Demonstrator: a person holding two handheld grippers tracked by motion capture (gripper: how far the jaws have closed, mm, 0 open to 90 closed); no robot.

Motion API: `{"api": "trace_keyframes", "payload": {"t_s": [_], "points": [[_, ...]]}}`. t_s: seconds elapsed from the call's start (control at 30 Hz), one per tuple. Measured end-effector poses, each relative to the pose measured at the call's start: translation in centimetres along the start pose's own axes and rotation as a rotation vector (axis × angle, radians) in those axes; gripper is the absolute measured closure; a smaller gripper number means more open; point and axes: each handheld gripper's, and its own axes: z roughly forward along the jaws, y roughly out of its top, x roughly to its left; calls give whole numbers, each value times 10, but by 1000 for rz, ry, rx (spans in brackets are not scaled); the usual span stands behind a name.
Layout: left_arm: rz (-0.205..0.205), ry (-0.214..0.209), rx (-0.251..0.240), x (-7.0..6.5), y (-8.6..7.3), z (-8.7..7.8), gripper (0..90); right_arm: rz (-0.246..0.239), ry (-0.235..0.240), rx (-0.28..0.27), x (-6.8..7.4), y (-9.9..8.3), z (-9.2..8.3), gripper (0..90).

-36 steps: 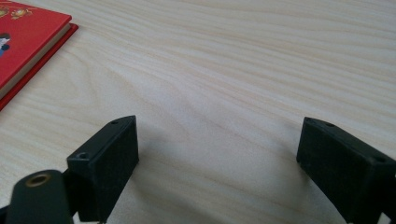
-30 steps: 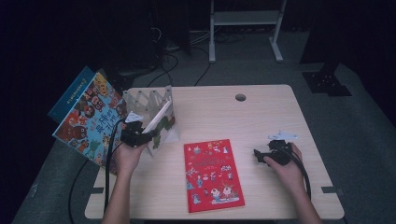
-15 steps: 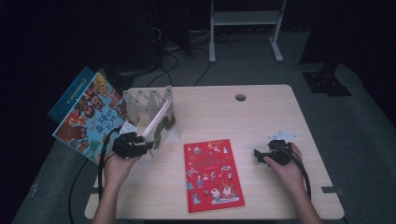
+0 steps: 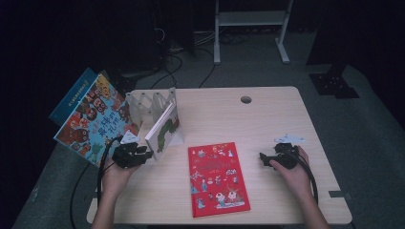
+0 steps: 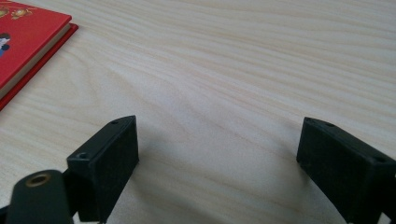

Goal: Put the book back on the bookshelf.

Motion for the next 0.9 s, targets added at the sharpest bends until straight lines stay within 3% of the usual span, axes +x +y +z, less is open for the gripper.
{"api": "trace_keyframes", "payload": {"t_s": [0.17, 0.23, 0.9], "points": [[13, -27, 20, -1, 1, 7, 728, 0, 0, 0, 0, 0, 0, 117], [5, -45, 18, -2, 2, 10, 729, 0, 0, 0, 0, 0, 0, 117], [21, -65, 0, -24, 26, 37, 712, 0, -1, -1, 0, 0, 0, 117]]}}
